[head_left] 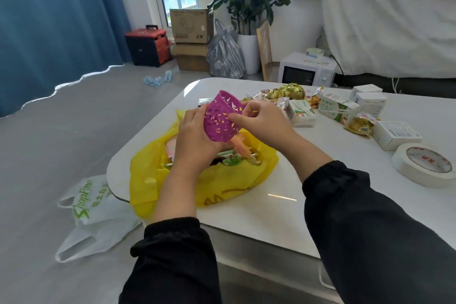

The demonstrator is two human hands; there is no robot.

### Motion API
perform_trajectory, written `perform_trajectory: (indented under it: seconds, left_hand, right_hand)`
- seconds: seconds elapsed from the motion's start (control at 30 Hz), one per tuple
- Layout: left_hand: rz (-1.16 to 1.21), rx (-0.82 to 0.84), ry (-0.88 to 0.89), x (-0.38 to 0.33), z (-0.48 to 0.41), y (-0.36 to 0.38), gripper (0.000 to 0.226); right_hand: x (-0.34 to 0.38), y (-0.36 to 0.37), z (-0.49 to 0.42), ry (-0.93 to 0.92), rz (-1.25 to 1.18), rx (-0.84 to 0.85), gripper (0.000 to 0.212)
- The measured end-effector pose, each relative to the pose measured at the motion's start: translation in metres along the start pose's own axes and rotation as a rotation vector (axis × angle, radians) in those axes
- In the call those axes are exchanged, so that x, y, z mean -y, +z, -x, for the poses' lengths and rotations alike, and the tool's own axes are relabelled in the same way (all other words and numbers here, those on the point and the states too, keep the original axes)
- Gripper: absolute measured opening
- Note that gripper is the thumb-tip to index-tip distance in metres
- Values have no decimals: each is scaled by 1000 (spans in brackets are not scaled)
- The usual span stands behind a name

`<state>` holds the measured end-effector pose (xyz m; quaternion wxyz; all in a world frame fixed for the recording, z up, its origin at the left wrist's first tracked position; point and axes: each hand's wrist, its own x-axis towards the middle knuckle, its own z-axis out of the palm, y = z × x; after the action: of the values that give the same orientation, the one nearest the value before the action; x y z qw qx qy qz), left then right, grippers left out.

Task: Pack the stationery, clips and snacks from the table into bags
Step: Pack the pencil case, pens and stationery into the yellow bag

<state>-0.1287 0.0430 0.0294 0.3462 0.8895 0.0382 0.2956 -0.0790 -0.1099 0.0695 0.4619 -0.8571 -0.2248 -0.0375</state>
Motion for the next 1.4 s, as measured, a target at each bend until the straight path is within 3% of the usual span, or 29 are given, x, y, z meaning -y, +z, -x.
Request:
perform_trajectory:
  seconds: [0.13, 0.23, 0.43, 0.5, 0.53, 0.6, 0.77, 1.07, 1.23, 1.4]
  left_hand:
    - [-96, 50, -31, 16, -1, -10, 93]
    - [-161, 95, -48, 18, 0, -7, 89]
    - [-190, 121, -75, 13, 3, -1, 84]
    - [-185, 131, -77, 12, 2, 0, 84]
    - [-179, 139, -77, 11, 2, 1, 84]
    - [-165, 151, -85, 8, 3, 4, 85]
    - [-33, 112, -170, 3, 2, 9, 88]
    - [-26, 167, -307, -12, -2, 20, 68]
    - [-142, 171, -435, -24, -8, 41, 72]
    - [-301, 242, -372, -33, -13, 47, 78]
  right_hand:
    - [-6, 13, -6, 12, 111, 113, 30]
    - [-24, 17, -11, 4, 250, 92, 33]
    - [-64, 12, -20, 141, 364, -265, 60]
    - [-73, 8, -25, 324, 419, -188, 52]
    - [-73, 6, -27, 393, 420, -91, 35]
    - [-70, -1, -32, 415, 316, -32, 14]
    - [-60, -24, -38, 380, -25, -302, 17]
    - [-52, -26, -31, 621, -635, -236, 11]
    - [-54, -28, -27, 593, -739, -183, 12]
    - [-59, -25, -27, 552, -775, -157, 14]
